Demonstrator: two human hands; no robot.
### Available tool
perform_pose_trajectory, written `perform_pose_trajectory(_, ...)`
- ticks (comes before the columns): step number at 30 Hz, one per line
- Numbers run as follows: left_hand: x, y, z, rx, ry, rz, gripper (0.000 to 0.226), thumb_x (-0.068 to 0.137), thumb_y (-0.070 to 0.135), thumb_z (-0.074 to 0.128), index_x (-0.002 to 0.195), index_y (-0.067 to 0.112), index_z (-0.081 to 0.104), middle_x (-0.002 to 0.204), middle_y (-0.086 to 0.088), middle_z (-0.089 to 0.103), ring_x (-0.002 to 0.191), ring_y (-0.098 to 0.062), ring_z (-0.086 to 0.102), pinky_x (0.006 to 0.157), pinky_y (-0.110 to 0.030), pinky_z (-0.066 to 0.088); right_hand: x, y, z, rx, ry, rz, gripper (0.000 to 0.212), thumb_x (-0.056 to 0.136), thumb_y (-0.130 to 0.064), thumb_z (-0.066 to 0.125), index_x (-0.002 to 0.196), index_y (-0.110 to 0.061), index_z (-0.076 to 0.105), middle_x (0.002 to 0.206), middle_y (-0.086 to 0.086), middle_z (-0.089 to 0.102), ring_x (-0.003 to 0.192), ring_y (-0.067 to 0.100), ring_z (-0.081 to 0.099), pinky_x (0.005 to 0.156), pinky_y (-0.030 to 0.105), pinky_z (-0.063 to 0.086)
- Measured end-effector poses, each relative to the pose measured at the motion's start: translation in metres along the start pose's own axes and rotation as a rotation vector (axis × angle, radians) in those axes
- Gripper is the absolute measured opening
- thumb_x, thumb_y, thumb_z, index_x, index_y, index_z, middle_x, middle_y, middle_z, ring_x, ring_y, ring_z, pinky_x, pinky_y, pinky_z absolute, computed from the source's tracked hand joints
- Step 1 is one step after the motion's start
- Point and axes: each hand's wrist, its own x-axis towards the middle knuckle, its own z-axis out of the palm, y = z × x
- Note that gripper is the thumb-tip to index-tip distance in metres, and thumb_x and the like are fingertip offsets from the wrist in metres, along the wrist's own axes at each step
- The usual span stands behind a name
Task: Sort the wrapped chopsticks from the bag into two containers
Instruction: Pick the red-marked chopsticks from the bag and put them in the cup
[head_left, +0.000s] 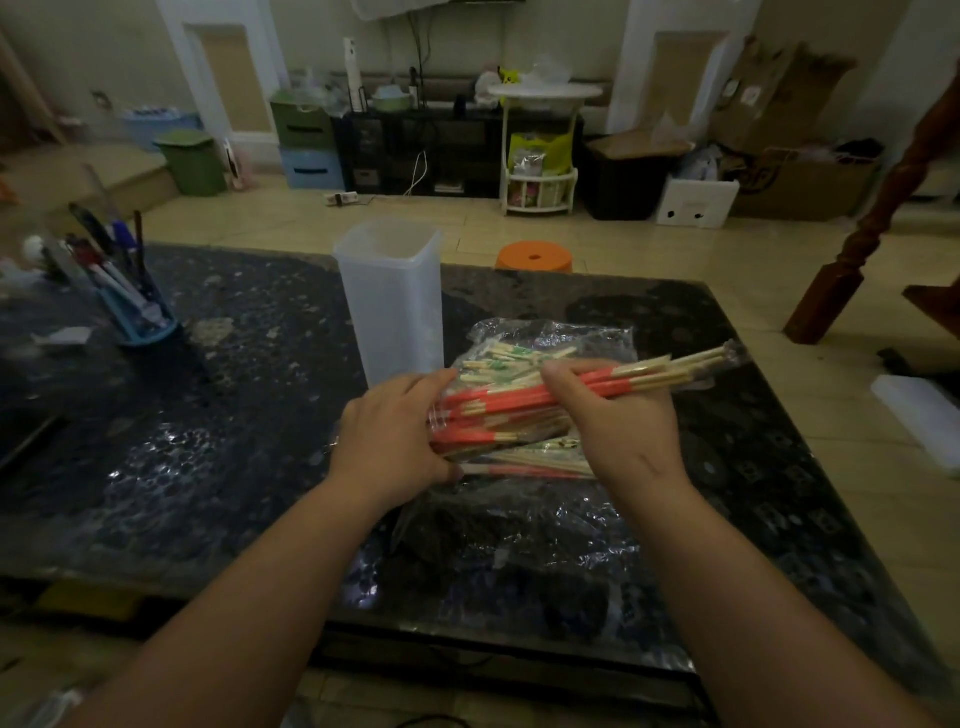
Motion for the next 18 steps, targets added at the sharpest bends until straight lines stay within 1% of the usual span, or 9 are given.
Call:
perform_pose_trajectory(3, -0.001, 0.001, 0.002, 0.011, -0.012, 0.031, 0.107, 0.065, 0.053, 0.085, 0.153, 0.037, 0.026, 0.148, 0.007, 0.042, 0.134, -0.019, 0.038, 0.112, -0.044, 0.029, 0.0, 0.004, 0.003, -0.03, 0.053, -0.052, 0.017, 0.074, -0.021, 0.085, 0.078, -0.03, 0.071, 0.076, -0.013, 0.073, 0.075, 0.005, 0.07, 0.077, 0.03, 0.056)
perform_pose_trajectory(6, -0.001, 0.003, 0.002, -0.017, -0.014, 0.04, 0.107, 0.065, 0.051, 0.086, 0.154, 0.038, 0.026, 0.146, 0.008, 0.043, 0.133, -0.018, 0.039, 0.112, -0.045, 0.03, -0.001, 0.006, 0.004, -0.035, 0.021, -0.033, 0.046, 0.071, -0.02, 0.087, 0.108, -0.016, 0.06, 0.082, -0.024, 0.071, 0.079, 0.0, 0.069, 0.084, 0.034, 0.058)
perform_pose_trajectory(7, -0.001, 0.004, 0.002, -0.02, -0.012, 0.044, 0.107, 0.065, 0.05, 0.086, 0.154, 0.038, 0.026, 0.146, 0.008, 0.044, 0.133, -0.018, 0.039, 0.112, -0.045, 0.03, -0.001, 0.008, 0.004, -0.041, -0.003, -0.024, 0.052, 0.071, -0.02, 0.087, 0.114, -0.015, 0.058, 0.082, -0.029, 0.069, 0.079, -0.005, 0.067, 0.085, 0.03, 0.057)
perform_pose_trajectory(9, -0.001, 0.004, 0.001, -0.02, -0.009, 0.048, 0.108, 0.065, 0.05, 0.086, 0.154, 0.039, 0.025, 0.146, 0.009, 0.043, 0.133, -0.018, 0.038, 0.111, -0.044, 0.029, -0.003, 0.011, 0.005, 0.0, -0.053, -0.021, 0.055, 0.074, -0.014, 0.085, 0.121, -0.009, 0.057, 0.08, -0.032, 0.068, 0.077, -0.017, 0.062, 0.075, 0.01, 0.052)
perform_pose_trajectory(11, -0.001, 0.003, 0.001, -0.026, -0.008, 0.051, 0.108, 0.065, 0.051, 0.086, 0.153, 0.039, 0.025, 0.147, 0.009, 0.043, 0.133, -0.018, 0.038, 0.111, -0.043, 0.029, -0.003, 0.012, 0.005, 0.078, -0.1, -0.038, 0.039, 0.079, -0.01, 0.078, 0.114, -0.004, 0.062, 0.093, -0.016, 0.069, 0.078, -0.015, 0.062, 0.066, 0.005, 0.047)
perform_pose_trajectory(12, -0.001, 0.003, 0.001, -0.03, -0.008, 0.053, 0.108, 0.065, 0.051, 0.086, 0.153, 0.039, 0.026, 0.146, 0.008, 0.044, 0.133, -0.018, 0.039, 0.111, -0.044, 0.029, -0.003, 0.011, 0.004, 0.116, -0.094, -0.046, 0.026, 0.084, -0.011, 0.074, 0.107, -0.008, 0.063, 0.096, -0.008, 0.068, 0.077, -0.008, 0.065, 0.064, 0.009, 0.048)
perform_pose_trajectory(14, 0.0, 0.002, 0.0, -0.034, -0.014, 0.05, 0.108, 0.065, 0.05, 0.086, 0.153, 0.039, 0.026, 0.146, 0.009, 0.044, 0.133, -0.018, 0.039, 0.111, -0.044, 0.029, 0.0, 0.01, 0.001, 0.191, -0.029, -0.038, 0.004, 0.092, -0.017, 0.063, 0.092, -0.02, 0.061, 0.086, -0.003, 0.066, 0.074, 0.009, 0.065, 0.063, 0.023, 0.05)
perform_pose_trajectory(16, 0.0, 0.002, 0.0, -0.037, -0.02, 0.046, 0.108, 0.065, 0.051, 0.086, 0.153, 0.039, 0.025, 0.145, 0.009, 0.044, 0.132, -0.018, 0.039, 0.112, -0.045, 0.029, 0.004, 0.013, 0.0, 0.176, 0.066, -0.04, 0.016, 0.091, -0.02, 0.055, 0.078, -0.027, 0.06, 0.08, 0.002, 0.062, 0.075, 0.022, 0.06, 0.066, 0.036, 0.047)
perform_pose_trajectory(18, 0.0, 0.002, 0.001, -0.031, -0.027, 0.045, 0.108, 0.065, 0.051, 0.086, 0.153, 0.04, 0.024, 0.145, 0.009, 0.044, 0.132, -0.017, 0.04, 0.112, -0.045, 0.029, 0.005, 0.014, 0.001, 0.09, 0.099, -0.064, 0.024, 0.091, -0.012, 0.061, 0.072, -0.027, 0.067, 0.082, 0.003, 0.067, 0.077, 0.024, 0.063, 0.067, 0.034, 0.05)
